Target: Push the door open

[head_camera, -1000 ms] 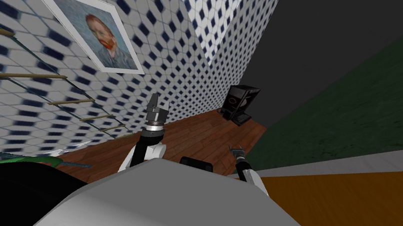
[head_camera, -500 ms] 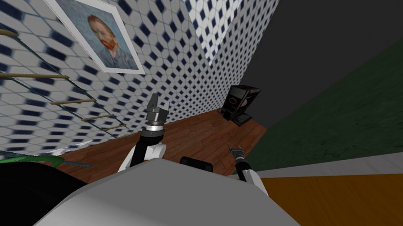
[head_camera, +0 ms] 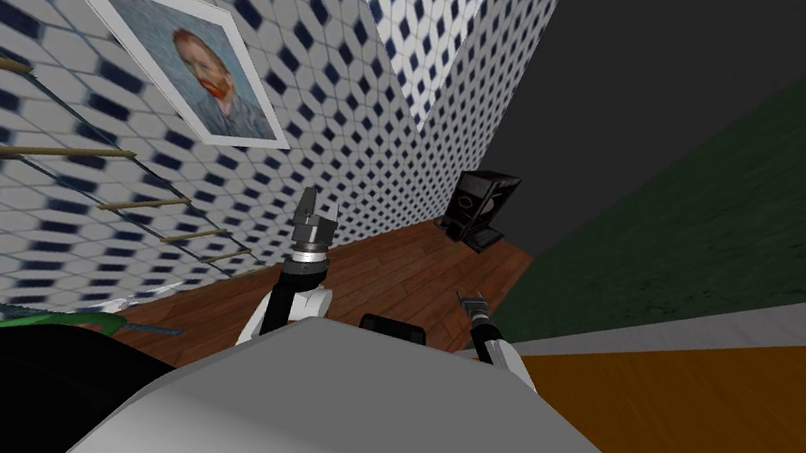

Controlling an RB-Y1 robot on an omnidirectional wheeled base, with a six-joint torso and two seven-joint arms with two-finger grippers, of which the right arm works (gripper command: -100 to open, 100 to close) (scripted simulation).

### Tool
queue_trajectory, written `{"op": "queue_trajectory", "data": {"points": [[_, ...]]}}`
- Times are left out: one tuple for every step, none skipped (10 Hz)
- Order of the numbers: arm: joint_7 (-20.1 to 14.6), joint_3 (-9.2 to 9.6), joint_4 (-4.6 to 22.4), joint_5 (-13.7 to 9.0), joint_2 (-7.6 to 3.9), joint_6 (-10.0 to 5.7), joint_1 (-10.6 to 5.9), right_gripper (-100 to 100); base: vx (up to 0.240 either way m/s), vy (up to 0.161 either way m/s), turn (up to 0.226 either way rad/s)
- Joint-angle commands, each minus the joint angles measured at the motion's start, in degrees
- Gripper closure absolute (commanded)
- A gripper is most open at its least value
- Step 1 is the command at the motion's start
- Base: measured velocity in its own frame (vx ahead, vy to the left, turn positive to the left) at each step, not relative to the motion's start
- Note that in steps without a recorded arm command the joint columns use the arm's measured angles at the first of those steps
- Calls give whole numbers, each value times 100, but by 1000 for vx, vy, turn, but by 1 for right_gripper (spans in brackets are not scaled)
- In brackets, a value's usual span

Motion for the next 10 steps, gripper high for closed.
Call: {"op": "queue_trajectory", "data": {"points": [[0,0,0,0,-1,0,1,-100,-2,-6,-17],[0,0,0,0,-1,0,1,-100,4,14,38],[-90,-2,22,-99,7,-48,-8,-100,-4,-13,-36],[-90,-2,22,-99,7,-48,-8,-100,-5,-16,-43],[-90,-2,22,-99,7,-48,-8,-100,0,0,0],[-90,-2,22,-99,7,-48,-8,-100,2,-13,19],[-90,-2,22,-99,7,-48,-8,-100,0,0,0],[-90,-2,22,-99,7,-48,-8,-100,-1,-4,-12],[-90,-2,22,-99,7,-48,-8,-100,0,0,0],[-90,-2,22,-99,7,-48,-8,-100,0,0,0]]}}
